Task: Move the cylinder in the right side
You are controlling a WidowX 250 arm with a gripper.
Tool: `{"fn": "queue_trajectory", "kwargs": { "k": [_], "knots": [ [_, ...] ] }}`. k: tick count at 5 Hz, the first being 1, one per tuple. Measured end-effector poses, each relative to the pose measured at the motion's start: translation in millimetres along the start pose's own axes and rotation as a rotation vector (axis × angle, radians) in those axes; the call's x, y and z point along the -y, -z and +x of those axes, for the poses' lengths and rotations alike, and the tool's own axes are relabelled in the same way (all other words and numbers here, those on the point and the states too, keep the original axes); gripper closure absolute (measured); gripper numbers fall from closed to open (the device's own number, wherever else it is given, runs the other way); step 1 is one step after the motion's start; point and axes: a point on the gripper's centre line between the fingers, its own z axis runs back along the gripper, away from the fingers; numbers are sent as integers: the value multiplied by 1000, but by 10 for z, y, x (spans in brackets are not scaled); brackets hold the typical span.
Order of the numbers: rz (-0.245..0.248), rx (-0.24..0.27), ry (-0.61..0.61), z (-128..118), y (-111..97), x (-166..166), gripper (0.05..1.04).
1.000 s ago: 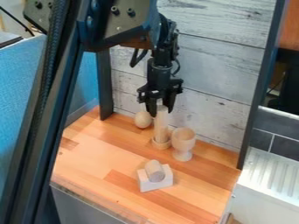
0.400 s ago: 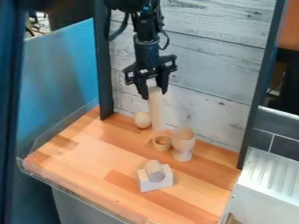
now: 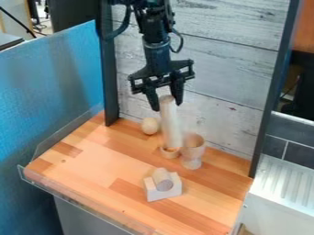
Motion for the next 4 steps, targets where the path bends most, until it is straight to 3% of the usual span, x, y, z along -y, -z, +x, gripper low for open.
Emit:
{"fn": "queue_trajectory", "kwargs": {
  "k": [2, 3, 4],
  "knots": [
    [3, 3, 63, -213, 56, 76, 533],
    [-24, 12, 97, -338, 257, 57, 533],
    [-101, 16, 133, -457, 394, 120, 533]
  ]
}}
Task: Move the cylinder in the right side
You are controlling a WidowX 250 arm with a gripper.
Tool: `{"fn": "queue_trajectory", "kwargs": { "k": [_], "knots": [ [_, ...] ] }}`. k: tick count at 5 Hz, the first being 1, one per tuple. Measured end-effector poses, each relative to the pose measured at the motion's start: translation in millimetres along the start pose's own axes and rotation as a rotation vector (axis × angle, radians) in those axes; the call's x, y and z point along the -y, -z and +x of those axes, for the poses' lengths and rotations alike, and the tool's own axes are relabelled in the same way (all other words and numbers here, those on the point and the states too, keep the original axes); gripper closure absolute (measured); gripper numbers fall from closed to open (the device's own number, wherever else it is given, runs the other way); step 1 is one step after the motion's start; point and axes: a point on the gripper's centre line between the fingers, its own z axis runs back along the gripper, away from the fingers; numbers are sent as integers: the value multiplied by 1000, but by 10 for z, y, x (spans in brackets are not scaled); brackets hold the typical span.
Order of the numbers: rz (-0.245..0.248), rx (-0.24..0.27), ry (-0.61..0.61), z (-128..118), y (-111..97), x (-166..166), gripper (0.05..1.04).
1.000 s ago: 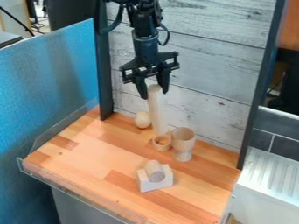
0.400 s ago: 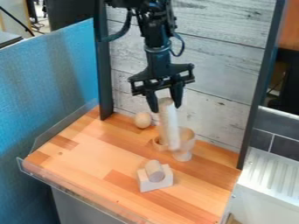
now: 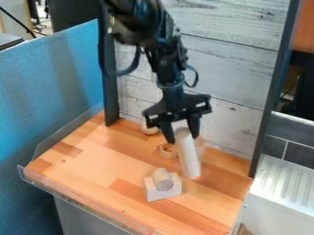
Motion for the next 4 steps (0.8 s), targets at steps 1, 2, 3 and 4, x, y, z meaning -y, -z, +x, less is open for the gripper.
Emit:
{"fn": "queue_trajectory", "kwargs": {
  "k": [1, 2, 3, 4],
  "knots": [
    [-51, -12, 20, -25, 86, 62, 533],
    [-26, 13, 30, -17, 117, 79, 533],
    [89, 37, 52, -71, 258, 101, 533],
    [143, 133, 130, -34, 274, 167, 533]
  ]
}}
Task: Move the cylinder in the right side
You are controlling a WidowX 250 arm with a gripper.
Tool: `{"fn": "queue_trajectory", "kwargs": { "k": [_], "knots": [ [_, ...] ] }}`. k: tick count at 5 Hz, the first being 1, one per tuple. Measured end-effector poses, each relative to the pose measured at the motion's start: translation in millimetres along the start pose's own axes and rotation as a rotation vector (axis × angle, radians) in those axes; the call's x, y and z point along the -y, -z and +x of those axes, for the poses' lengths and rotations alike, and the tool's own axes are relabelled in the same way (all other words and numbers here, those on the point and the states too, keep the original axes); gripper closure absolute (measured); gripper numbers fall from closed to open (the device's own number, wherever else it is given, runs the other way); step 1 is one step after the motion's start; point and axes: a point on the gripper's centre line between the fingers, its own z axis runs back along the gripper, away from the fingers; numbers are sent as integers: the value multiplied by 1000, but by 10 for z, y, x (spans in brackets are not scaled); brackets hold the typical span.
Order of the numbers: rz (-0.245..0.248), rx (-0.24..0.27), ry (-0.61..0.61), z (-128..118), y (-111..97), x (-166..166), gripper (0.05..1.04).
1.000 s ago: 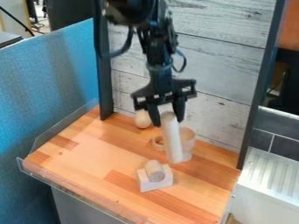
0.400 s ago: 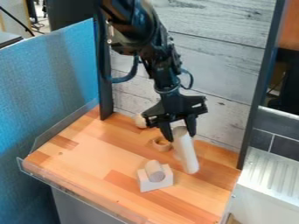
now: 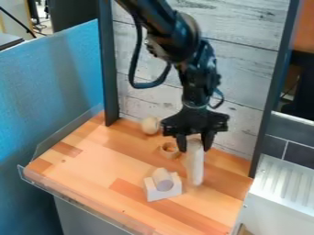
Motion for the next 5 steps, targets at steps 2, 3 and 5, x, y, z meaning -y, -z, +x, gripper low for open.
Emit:
{"fn": "queue_trajectory", "kwargs": {
  "k": [2, 3, 5],
  "knots": [
    [30, -18, 32, -100, 97, 12, 533],
    [34, -97, 2, -36, 83, 43, 533],
    [69, -96, -4, 70, 115, 32, 162]
  ]
}}
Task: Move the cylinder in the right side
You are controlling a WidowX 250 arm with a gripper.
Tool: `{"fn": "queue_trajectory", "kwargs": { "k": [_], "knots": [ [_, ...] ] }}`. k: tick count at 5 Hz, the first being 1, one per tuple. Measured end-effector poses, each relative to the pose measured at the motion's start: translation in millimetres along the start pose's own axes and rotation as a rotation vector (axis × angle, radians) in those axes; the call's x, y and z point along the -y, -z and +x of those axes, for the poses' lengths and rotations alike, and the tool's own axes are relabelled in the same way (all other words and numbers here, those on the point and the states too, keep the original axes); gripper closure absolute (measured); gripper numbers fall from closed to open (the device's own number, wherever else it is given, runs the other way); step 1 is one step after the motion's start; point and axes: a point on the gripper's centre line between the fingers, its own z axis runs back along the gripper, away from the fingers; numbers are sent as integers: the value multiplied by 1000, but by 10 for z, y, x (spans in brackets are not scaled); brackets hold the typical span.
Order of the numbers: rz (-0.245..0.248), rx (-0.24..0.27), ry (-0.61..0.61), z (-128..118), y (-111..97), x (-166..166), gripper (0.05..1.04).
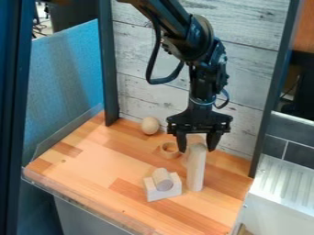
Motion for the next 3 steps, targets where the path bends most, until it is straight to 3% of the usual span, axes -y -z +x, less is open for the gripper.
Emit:
{"fn": "queue_trajectory", "kwargs": {
  "k": [1, 2, 3],
  "knots": [
    [-9, 10, 5, 11, 5, 12, 73],
    [-19, 4, -2, 19, 12, -10, 79],
    [-35, -4, -44, 77, -146, -105, 83]
  ]
}}
